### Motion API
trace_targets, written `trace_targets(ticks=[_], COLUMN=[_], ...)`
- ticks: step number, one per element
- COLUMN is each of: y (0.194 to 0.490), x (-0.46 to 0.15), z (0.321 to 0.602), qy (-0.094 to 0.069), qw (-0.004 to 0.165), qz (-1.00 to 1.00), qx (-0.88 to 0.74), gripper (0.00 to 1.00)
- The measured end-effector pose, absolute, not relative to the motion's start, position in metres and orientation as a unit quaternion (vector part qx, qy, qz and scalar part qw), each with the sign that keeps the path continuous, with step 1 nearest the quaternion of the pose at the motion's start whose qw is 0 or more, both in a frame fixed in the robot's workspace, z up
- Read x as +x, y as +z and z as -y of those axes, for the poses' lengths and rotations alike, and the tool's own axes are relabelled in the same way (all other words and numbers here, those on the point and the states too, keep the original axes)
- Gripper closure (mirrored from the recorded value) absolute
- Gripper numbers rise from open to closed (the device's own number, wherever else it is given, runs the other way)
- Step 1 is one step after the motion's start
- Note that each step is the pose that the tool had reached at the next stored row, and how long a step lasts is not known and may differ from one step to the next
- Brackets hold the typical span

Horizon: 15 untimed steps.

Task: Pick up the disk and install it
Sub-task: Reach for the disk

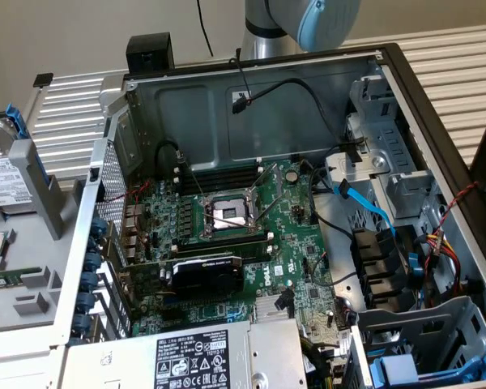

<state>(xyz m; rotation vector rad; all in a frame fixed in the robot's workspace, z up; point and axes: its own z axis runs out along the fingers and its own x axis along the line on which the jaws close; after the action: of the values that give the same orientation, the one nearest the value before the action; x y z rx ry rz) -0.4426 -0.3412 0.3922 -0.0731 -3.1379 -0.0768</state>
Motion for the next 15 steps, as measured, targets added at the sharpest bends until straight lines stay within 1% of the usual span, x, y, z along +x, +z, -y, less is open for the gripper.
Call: trace_targets(ticks=[9, 15], y=[0.392, 0.392], x=[-0.462, -0.471], z=[0.325, 0.316], qy=[-0.024, -0.024], qw=[0.004, 0.009], qz=[0.999, 0.999], qx=[-0.023, -0.023], gripper=[0.85, 0.85])
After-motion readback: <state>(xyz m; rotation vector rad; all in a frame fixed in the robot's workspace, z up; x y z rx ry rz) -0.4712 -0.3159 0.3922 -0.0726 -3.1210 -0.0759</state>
